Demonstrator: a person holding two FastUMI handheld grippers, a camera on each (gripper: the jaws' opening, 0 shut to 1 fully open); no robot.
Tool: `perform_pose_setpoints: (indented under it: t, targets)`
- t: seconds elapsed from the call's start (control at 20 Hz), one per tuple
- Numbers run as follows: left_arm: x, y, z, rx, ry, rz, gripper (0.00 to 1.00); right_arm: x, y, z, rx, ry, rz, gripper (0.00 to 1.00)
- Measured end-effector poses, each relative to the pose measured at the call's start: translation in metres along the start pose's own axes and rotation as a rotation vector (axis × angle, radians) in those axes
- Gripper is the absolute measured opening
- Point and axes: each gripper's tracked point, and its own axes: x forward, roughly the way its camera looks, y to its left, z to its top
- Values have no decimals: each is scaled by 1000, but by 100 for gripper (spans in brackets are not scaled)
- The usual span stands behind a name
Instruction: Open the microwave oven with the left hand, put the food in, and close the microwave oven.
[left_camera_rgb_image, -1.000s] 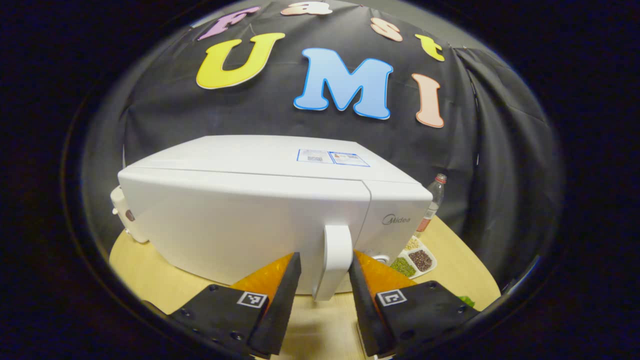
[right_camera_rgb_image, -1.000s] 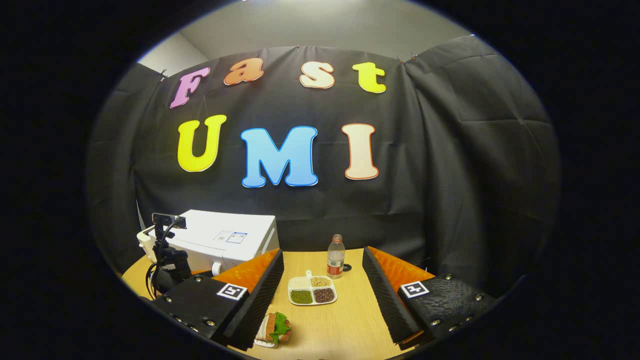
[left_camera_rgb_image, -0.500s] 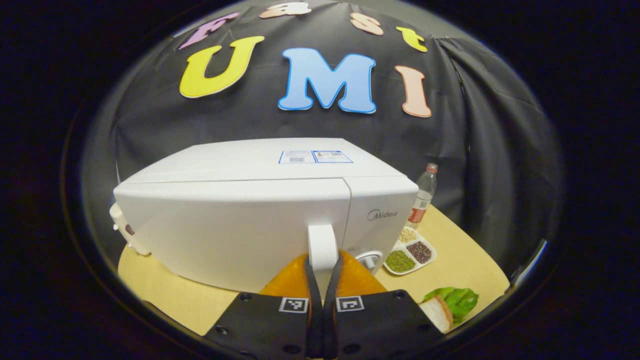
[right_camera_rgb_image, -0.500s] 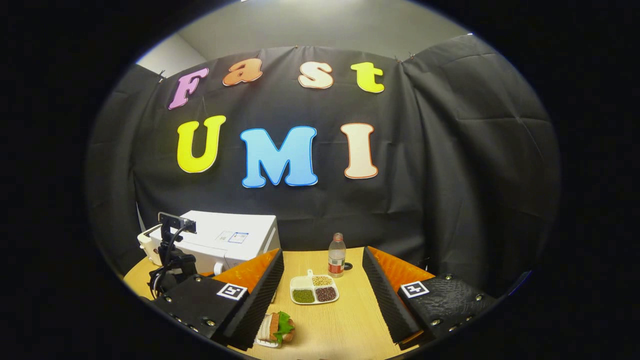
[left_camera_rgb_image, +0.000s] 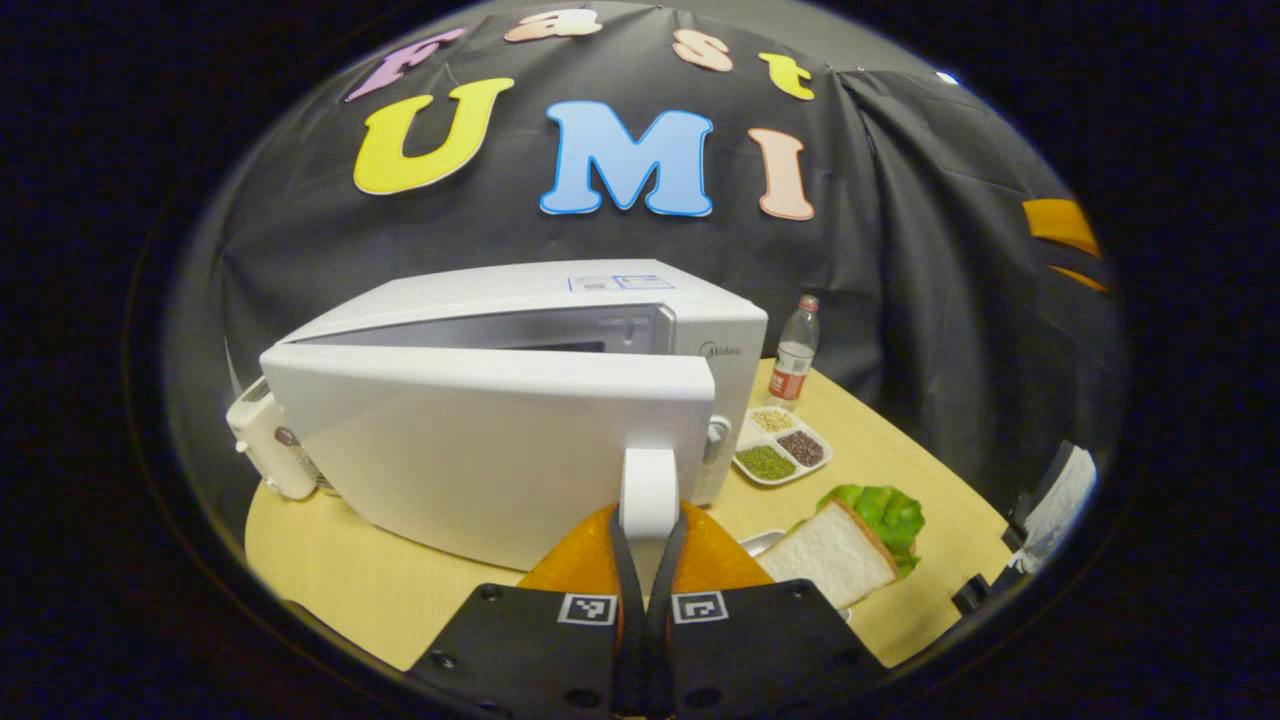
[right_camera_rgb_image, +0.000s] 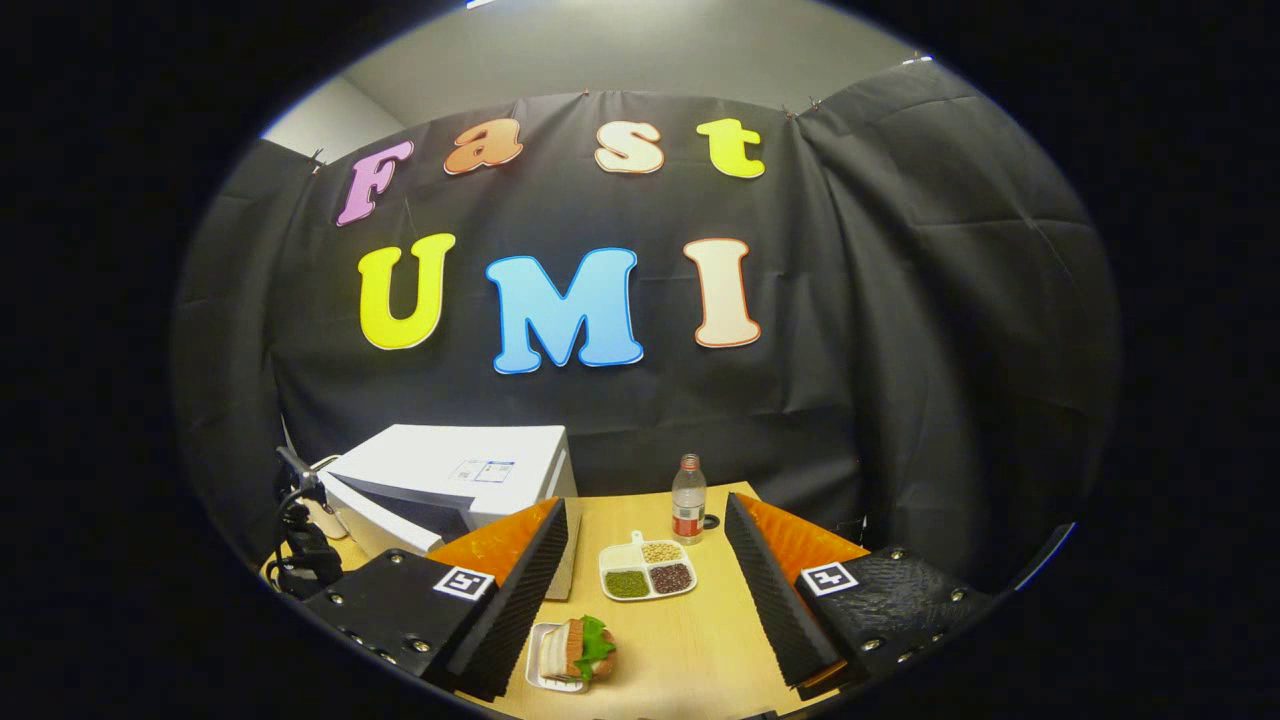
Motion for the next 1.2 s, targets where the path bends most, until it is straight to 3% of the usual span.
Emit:
perform_pose_setpoints:
  t: [0.4,0.7,1.2]
  targets:
    - [-71,18,-37,15,18,-43,6,-14,69,3,-6,-23,94,96]
    - [-137,58,-70,20,41,-65,6,-23,111,-1,-14,-20,142,96]
    - [-221,153,-112,28,33,27,6,-30,172,-13,-16,2,181,96]
